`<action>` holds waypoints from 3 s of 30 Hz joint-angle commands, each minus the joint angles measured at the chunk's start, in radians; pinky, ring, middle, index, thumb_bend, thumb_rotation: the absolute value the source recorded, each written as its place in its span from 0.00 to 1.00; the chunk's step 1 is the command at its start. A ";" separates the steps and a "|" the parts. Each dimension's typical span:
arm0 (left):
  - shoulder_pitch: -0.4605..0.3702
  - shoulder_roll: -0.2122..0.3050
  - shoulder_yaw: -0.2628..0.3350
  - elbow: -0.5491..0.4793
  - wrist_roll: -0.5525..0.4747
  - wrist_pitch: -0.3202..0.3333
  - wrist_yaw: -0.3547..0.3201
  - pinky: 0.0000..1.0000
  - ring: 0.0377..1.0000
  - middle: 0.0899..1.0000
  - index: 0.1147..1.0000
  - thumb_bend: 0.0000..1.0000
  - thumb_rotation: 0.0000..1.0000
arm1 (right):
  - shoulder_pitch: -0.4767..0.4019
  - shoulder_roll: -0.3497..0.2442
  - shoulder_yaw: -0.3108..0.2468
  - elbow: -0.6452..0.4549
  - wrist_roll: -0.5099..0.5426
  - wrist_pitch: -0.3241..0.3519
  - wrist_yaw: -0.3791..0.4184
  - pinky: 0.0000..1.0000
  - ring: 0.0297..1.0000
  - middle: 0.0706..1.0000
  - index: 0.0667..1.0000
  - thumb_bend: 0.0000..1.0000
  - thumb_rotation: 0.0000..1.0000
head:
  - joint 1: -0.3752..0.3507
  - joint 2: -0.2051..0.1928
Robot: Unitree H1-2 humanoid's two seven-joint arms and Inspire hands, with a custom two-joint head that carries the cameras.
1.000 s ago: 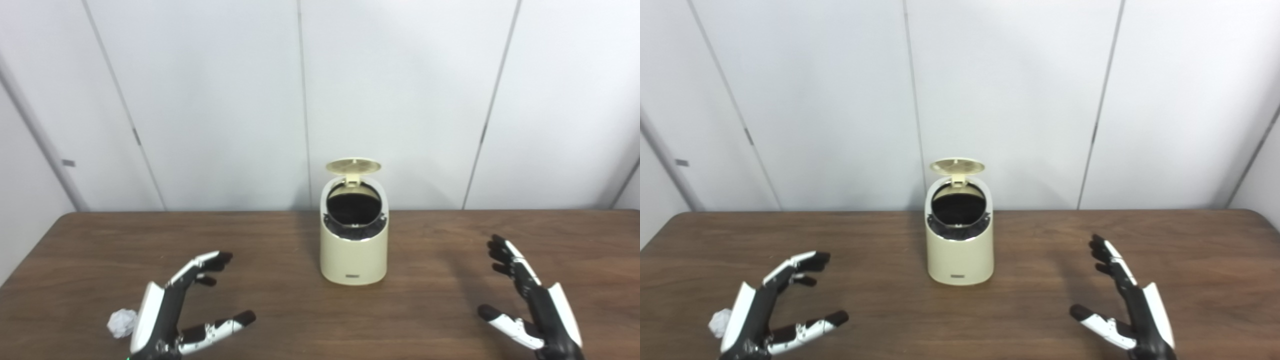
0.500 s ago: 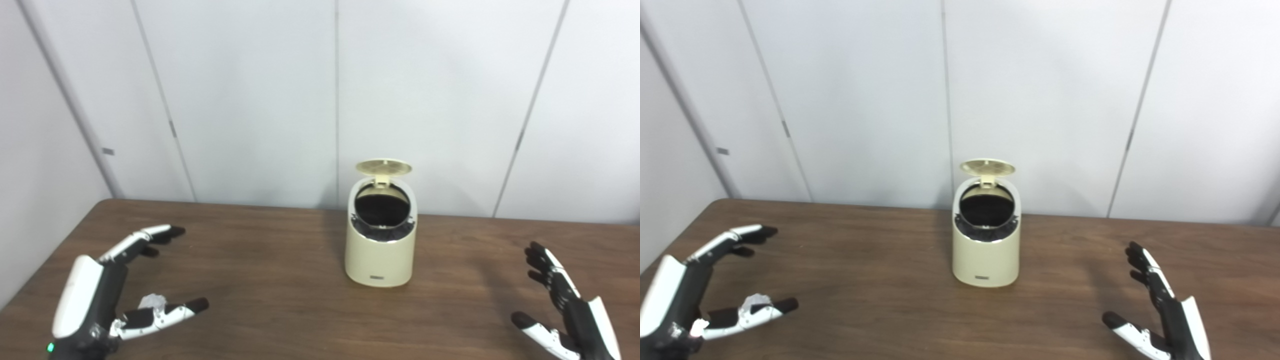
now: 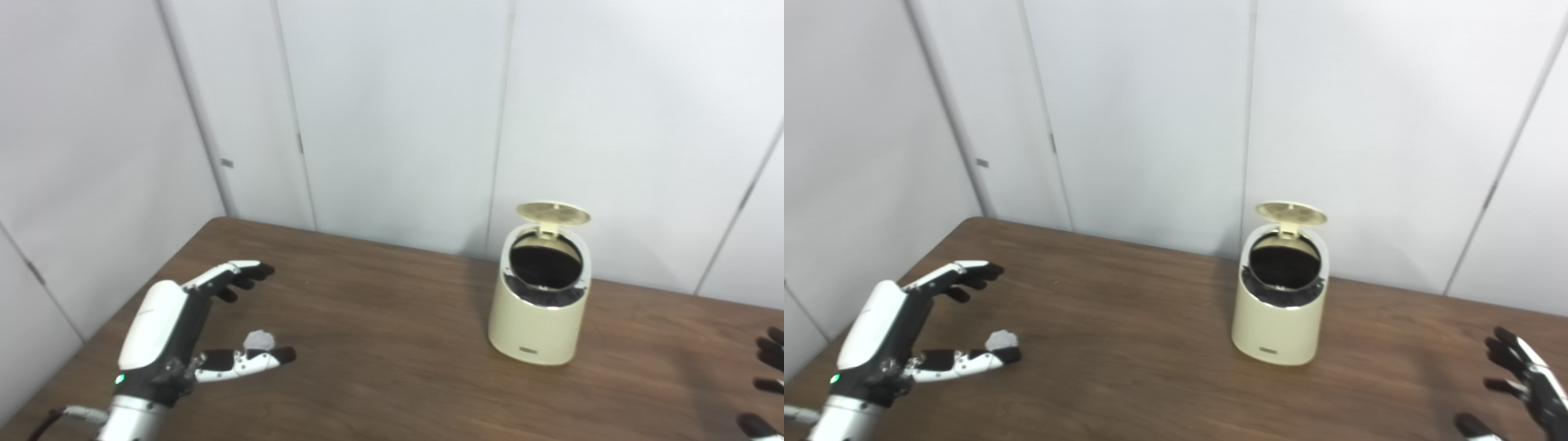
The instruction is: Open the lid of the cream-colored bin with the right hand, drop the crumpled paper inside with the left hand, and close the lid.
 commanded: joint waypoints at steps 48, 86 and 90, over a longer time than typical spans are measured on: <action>-0.037 0.002 -0.056 0.246 0.334 0.031 0.134 0.58 0.70 0.74 0.72 1.00 0.30 | -0.077 -0.089 -0.049 0.172 0.074 -0.165 0.001 0.48 0.73 0.77 0.78 1.00 0.80 | 0.171 -0.003; -0.136 0.110 -0.095 0.446 0.199 0.137 0.101 0.60 0.69 0.71 0.69 1.00 0.31 | -0.067 -0.082 -0.044 0.152 0.072 -0.160 0.004 0.44 0.70 0.76 0.77 1.00 0.81 | 0.157 -0.003; -0.145 0.124 -0.106 0.458 0.185 0.134 0.100 0.60 0.68 0.71 0.69 1.00 0.30 | -0.063 -0.079 -0.044 0.142 0.069 -0.160 0.002 0.44 0.70 0.74 0.76 1.00 0.82 | 0.155 0.000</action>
